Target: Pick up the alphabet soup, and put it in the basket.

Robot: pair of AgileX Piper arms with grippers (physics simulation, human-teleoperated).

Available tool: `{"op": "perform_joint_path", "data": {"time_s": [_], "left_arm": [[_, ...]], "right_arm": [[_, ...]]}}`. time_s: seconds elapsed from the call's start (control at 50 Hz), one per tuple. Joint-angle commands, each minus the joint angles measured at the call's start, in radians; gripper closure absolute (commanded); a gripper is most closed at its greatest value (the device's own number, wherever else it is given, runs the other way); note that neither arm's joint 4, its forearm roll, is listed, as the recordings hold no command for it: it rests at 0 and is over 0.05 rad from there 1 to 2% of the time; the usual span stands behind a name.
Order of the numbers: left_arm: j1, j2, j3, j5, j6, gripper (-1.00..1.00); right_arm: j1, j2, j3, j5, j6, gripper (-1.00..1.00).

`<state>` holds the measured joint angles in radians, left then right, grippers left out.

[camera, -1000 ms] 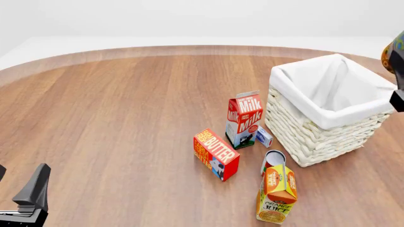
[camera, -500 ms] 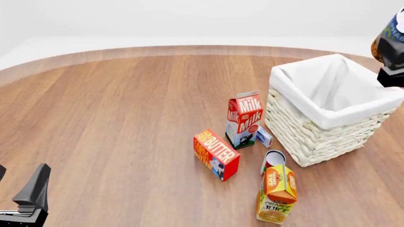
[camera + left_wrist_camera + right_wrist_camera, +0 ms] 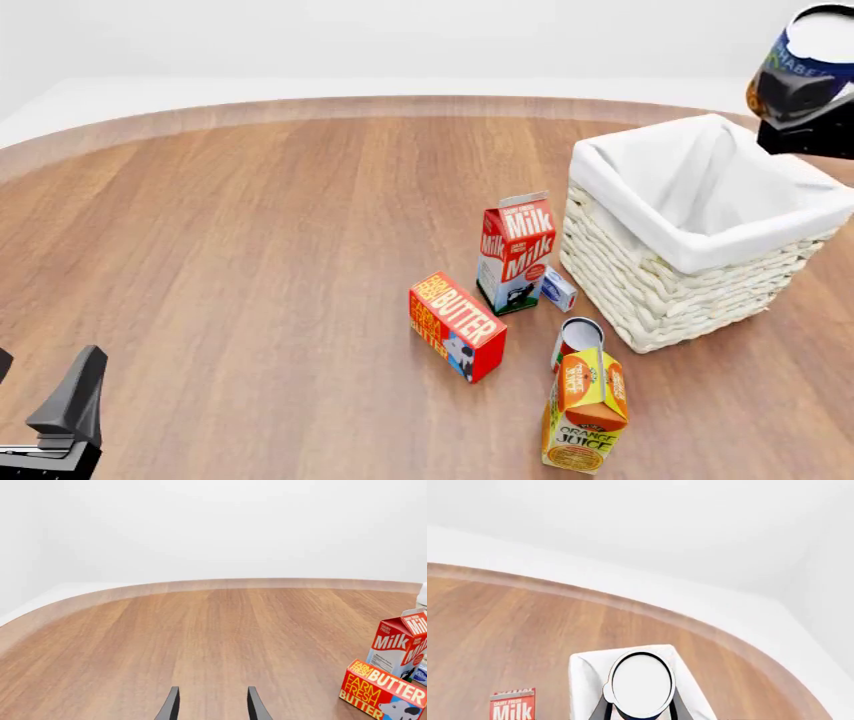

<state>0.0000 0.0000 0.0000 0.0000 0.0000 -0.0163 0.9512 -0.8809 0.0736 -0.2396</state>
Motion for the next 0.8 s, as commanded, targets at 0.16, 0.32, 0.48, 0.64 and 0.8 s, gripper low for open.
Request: {"op": "perform_joint_path", "data": {"time_s": [0.16,0.32,0.48,0.64,0.8], "left_arm": [[0.0,0.0,0.0,0.0,0.0,-1.0],[0.0,0.0,0.0,0.0,0.0,-1.0],[0.0,0.0,0.0,0.0,0.0,-1.0],[0.0,0.0,0.0,0.0,0.0,-1.0],[0.0,0.0,0.0,0.0,0.0,-1.0]], "right_arm": [[-0.002,0.098,-0.073,0.024,-0.024,1.0],[-0.032,0.16,-0.088,0.032,-0.102,1.0],[-0.019,0.19,-0.094,0.044,-0.09,1.0],[-0.025,0.216,-0.114,0.056,-0.103,1.0],[-0.005,0.245,-0.147,0.091,-0.116,1.0]]}}
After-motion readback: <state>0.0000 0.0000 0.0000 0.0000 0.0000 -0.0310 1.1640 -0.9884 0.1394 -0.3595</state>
